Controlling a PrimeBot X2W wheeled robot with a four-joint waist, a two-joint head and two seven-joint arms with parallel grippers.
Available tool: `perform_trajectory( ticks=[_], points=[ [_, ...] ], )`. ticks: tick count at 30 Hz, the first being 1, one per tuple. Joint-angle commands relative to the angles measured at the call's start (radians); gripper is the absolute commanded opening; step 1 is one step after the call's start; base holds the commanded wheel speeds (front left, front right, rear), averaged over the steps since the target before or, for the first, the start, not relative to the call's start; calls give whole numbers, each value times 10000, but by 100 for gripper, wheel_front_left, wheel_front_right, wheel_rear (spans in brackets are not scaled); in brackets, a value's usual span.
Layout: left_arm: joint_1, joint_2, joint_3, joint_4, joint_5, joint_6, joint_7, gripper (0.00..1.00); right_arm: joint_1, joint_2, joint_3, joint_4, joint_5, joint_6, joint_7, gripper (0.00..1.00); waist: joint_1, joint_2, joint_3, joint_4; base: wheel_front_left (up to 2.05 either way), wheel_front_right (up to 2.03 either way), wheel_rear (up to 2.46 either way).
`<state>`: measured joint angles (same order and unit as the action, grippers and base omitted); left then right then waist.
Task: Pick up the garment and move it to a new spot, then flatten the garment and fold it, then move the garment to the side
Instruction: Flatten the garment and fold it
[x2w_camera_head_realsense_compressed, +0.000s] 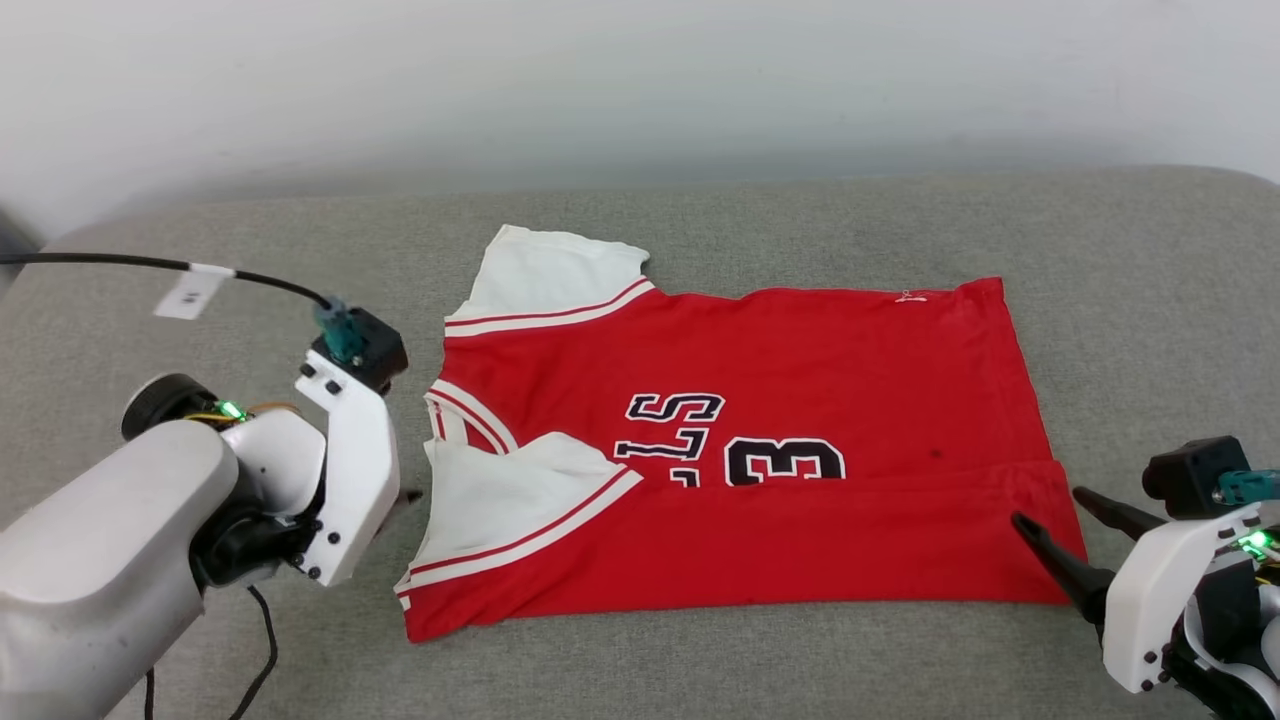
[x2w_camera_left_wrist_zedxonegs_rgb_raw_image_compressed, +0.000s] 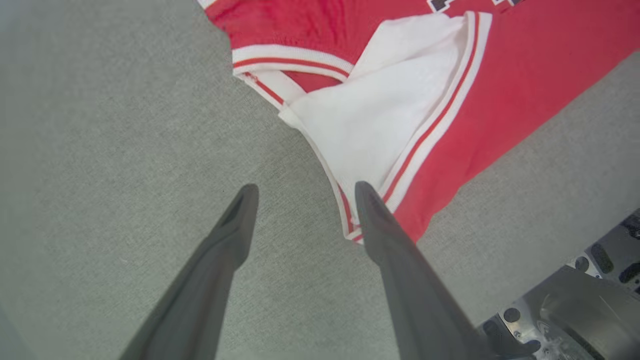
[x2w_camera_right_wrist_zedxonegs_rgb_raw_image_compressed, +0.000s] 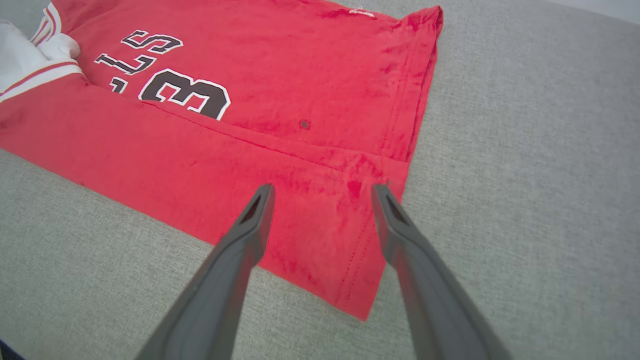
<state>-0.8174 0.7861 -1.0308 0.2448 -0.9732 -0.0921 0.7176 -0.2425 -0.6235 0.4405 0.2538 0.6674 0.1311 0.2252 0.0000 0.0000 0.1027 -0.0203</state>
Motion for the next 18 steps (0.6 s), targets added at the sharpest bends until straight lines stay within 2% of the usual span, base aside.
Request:
perform_trajectory(
  ticks=[1,9,13,18],
  points=[
    [-161,11,-116,-50,-125,88,523,100,2,89,5,-89,-64,-8,87,100,0,0,32,-56,0,0,0],
    [-211,-287,-532,27,-593,236,2069,100,-206,104,99,-275,-91,-8,398,100,0,0,251,-237,0,0,0],
    [-55,-496,-773,251,-673,296,2444,100,-324,166,190,-334,-96,-8,468,100,0,0,409,-374,0,0,0],
    [222,-593,-1100,655,-649,150,2625,100,-579,230,395,-323,-86,-8,473,100,0,0,608,-622,0,0,0]
  ],
)
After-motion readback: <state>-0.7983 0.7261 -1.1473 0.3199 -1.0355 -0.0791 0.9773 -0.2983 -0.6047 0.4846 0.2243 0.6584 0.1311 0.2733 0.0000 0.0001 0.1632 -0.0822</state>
